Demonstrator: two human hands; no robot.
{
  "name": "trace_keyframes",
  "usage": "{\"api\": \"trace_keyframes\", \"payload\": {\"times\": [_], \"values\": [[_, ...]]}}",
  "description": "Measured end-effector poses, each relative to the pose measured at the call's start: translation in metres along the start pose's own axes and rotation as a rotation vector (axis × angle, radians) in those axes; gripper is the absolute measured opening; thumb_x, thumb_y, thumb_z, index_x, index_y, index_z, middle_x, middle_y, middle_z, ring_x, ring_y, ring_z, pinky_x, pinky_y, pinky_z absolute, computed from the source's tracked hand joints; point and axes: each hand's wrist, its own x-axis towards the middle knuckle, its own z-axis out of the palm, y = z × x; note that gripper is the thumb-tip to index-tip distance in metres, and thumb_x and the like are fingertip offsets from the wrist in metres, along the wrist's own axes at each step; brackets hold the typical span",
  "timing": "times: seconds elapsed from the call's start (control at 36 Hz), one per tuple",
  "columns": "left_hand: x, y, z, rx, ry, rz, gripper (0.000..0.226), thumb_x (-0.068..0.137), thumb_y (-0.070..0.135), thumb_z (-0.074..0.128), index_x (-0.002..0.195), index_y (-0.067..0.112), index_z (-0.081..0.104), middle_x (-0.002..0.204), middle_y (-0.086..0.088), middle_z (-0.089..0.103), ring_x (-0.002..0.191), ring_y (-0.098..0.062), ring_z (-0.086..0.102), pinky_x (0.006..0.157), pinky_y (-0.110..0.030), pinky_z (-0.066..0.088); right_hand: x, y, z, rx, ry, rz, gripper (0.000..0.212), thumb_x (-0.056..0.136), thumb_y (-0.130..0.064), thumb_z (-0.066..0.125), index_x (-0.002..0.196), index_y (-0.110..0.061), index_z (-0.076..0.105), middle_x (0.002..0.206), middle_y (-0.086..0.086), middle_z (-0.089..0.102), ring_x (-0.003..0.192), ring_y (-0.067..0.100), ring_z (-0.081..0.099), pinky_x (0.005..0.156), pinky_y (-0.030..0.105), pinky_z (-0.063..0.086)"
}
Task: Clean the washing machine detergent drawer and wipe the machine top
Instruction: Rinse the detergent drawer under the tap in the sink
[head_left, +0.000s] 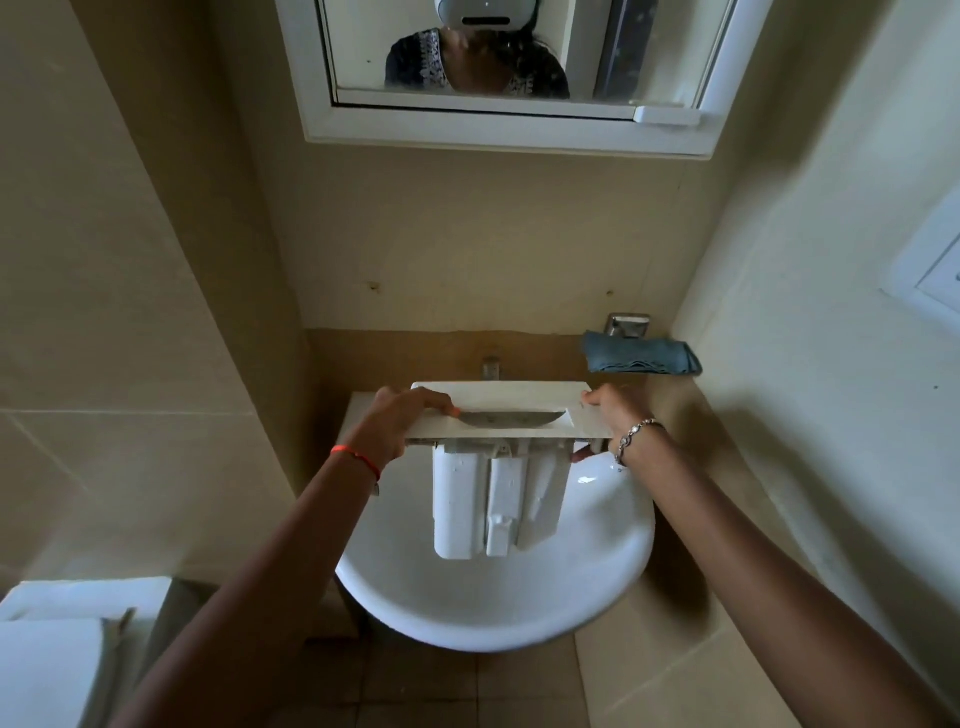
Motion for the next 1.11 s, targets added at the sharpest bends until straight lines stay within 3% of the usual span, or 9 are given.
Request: {"api": "trace_keyframes", "payload": {"times": [0.08, 0.31, 0.47, 0.67, 0.75, 0.81, 0.89, 0.94, 1.11], "values": [[-0.006, 0.004, 0.000, 0.033, -0.025, -0.018, 0.039, 0.074, -0.001, 0.071, 0.112, -0.004, 0.059, 0.091, -0.014, 0.056, 0.066, -0.020, 0.055, 0.038, -0.019, 0.048, -0.002, -0.001, -0.002, -0.032, 0.019, -0.003, 0.010, 0.088, -0.006, 0.050, 0.081, -0.001, 0.051, 0.074, 0.014, 0.049, 0.032, 0.024, 0.044, 0.033, 0.045, 0.049], [-0.004, -0.007, 0.000, -0.097, 0.010, 0.086, 0.034, 0.073, -0.004, 0.072, 0.086, 0.011, 0.044, 0.083, -0.003, 0.050, 0.073, -0.014, 0.050, 0.062, -0.025, 0.046, -0.004, 0.004, -0.002, 0.125, -0.029, -0.168, 0.016, 0.083, -0.011, 0.064, 0.069, -0.008, 0.056, 0.074, 0.011, 0.054, 0.064, 0.025, 0.053, 0.053, 0.036, 0.050], [0.004, -0.011, -0.008, -0.125, 0.006, 0.101, 0.073, 0.063, 0.002, 0.081, 0.126, 0.004, 0.043, 0.120, -0.014, 0.054, 0.098, -0.025, 0.056, 0.071, -0.032, 0.051, -0.008, 0.004, -0.006, 0.084, -0.075, -0.253, 0.010, 0.078, -0.010, 0.068, 0.072, -0.014, 0.063, 0.074, 0.005, 0.058, 0.067, 0.020, 0.052, 0.056, 0.024, 0.040], [0.001, -0.003, -0.015, -0.102, 0.025, 0.060, 0.076, 0.059, 0.008, 0.084, 0.124, 0.003, 0.045, 0.116, -0.015, 0.056, 0.094, -0.024, 0.059, 0.060, -0.029, 0.050, -0.022, -0.009, -0.004, 0.051, -0.120, -0.176, 0.012, 0.083, -0.009, 0.062, 0.075, -0.010, 0.054, 0.076, 0.010, 0.050, 0.063, 0.027, 0.050, 0.031, 0.022, 0.042], [0.000, -0.001, -0.021, -0.083, 0.012, 0.086, 0.085, 0.048, 0.012, 0.089, 0.123, 0.003, 0.051, 0.116, -0.018, 0.060, 0.099, -0.029, 0.061, 0.059, -0.031, 0.054, -0.028, -0.015, -0.003, 0.063, -0.109, -0.210, 0.013, 0.079, -0.007, 0.067, 0.071, -0.006, 0.056, 0.075, 0.011, 0.053, 0.063, 0.030, 0.052, 0.044, 0.041, 0.053], [-0.006, -0.002, -0.024, -0.090, -0.004, 0.135, 0.072, 0.053, 0.009, 0.086, 0.117, 0.001, 0.056, 0.111, -0.018, 0.064, 0.097, -0.031, 0.063, 0.067, -0.035, 0.057, -0.033, -0.018, -0.002, 0.065, -0.095, -0.249, 0.014, 0.076, -0.006, 0.070, 0.068, -0.005, 0.058, 0.072, 0.010, 0.055, 0.064, 0.029, 0.054, 0.054, 0.046, 0.054], [-0.021, -0.004, -0.030, -0.139, -0.047, 0.231, 0.063, 0.051, 0.011, 0.082, 0.110, -0.001, 0.062, 0.102, -0.019, 0.067, 0.087, -0.029, 0.066, 0.075, -0.039, 0.057, -0.038, -0.022, 0.001, 0.037, -0.083, -0.348, 0.010, 0.075, -0.007, 0.072, 0.075, -0.001, 0.064, 0.068, 0.009, 0.056, 0.059, 0.021, 0.051, 0.049, 0.019, 0.045], [-0.029, -0.006, -0.036, -0.171, -0.038, 0.289, 0.061, 0.050, 0.013, 0.082, 0.107, 0.000, 0.063, 0.098, -0.017, 0.069, 0.082, -0.026, 0.066, 0.075, -0.039, 0.056, -0.041, -0.024, 0.005, 0.023, -0.090, -0.416, 0.016, 0.075, -0.009, 0.072, 0.085, 0.002, 0.068, 0.069, 0.008, 0.058, 0.062, 0.020, 0.051, 0.054, 0.019, 0.040], [-0.066, -0.012, -0.060, -0.226, 0.091, 0.465, 0.037, 0.057, 0.006, 0.076, 0.092, 0.012, 0.065, 0.078, 0.002, 0.072, 0.067, -0.010, 0.067, 0.058, -0.024, 0.055, -0.072, -0.036, 0.027, 0.092, -0.276, -0.496, 0.019, 0.079, -0.002, 0.067, 0.098, -0.006, 0.066, 0.081, 0.004, 0.066, 0.069, 0.015, 0.060, 0.059, 0.019, 0.049]]}}
